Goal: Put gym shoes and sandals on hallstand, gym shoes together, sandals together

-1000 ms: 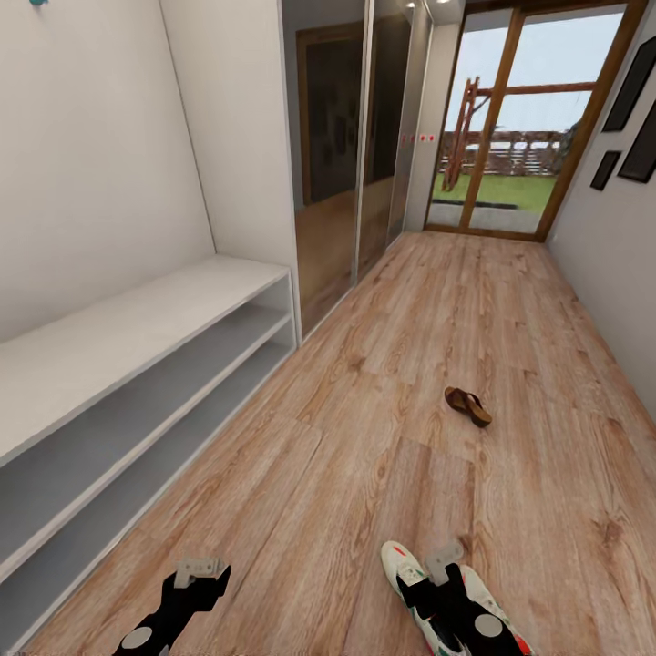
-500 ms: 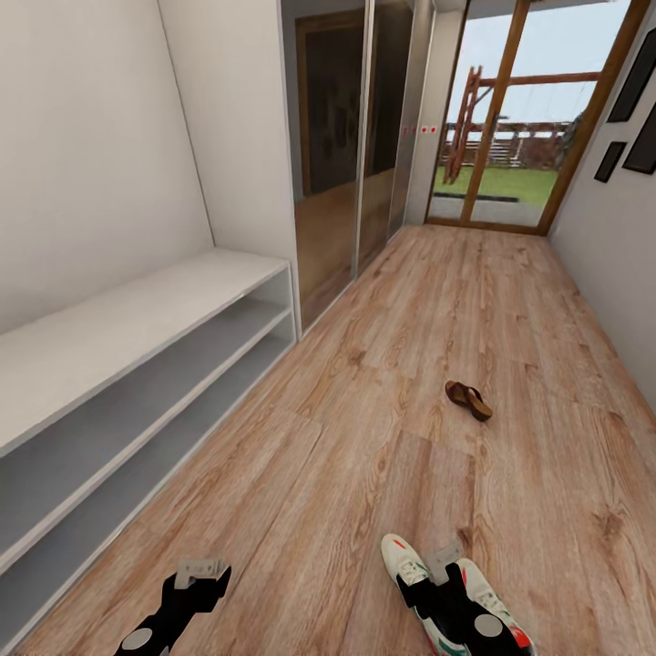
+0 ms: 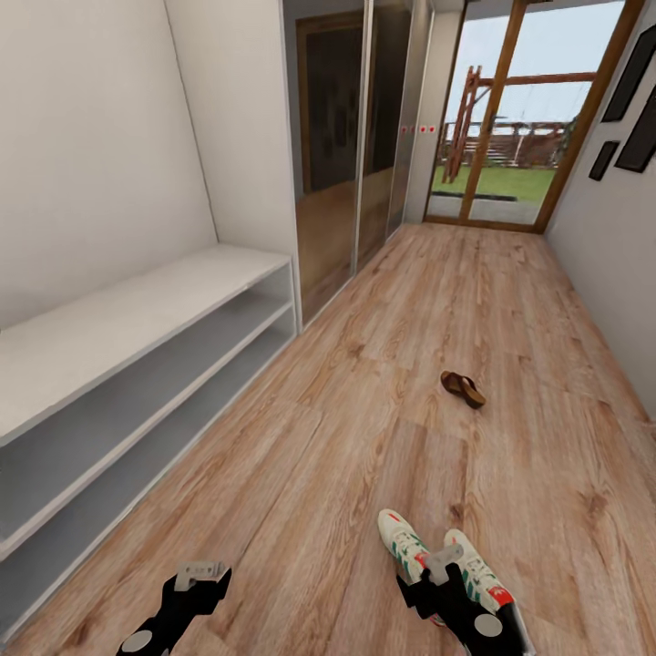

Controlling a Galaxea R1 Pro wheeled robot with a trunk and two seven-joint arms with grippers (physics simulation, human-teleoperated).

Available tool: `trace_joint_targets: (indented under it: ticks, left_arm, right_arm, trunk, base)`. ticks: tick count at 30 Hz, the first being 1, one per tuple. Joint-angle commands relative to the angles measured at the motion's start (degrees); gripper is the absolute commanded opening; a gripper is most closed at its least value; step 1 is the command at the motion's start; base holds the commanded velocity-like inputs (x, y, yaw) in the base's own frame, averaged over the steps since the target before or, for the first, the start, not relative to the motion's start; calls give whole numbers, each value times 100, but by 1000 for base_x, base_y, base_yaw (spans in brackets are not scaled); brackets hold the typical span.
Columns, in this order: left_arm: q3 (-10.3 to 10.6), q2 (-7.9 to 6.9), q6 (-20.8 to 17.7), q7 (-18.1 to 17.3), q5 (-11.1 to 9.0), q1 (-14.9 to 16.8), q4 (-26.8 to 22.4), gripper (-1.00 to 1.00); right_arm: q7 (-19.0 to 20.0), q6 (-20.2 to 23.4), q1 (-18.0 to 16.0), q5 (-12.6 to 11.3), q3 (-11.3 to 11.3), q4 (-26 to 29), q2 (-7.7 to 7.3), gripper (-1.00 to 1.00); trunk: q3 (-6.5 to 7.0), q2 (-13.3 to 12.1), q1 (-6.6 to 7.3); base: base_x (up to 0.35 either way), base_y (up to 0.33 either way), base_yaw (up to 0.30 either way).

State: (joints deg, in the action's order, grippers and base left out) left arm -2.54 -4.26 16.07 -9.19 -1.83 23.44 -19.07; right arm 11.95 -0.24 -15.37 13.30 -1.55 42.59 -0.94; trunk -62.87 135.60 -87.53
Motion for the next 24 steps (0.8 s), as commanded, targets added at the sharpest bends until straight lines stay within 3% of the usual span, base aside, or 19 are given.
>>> trace_joint_targets:
  ticks: [1,19,24]
  left_arm:
    - [-27,2,10,-47,-19,3,6,100]
    - [-27,-2,10,-47,-16,-10,8,100]
    - [-25,2,14,-47,-18,-14,8,100]
  right_arm:
    - [8,-2,-1,50,-5,4,-3,100]
    - [9,3,-1,50,-11,4,-3,100]
    - [9,4,-1,50,-10,4,-3,100]
  trunk:
    - [-4,2,3]
    - [-4,2,3]
    - [-4,2,3]
  base:
    - [-149,0,0]
    - [-46,-18,-2]
    - [-125,-96,-138]
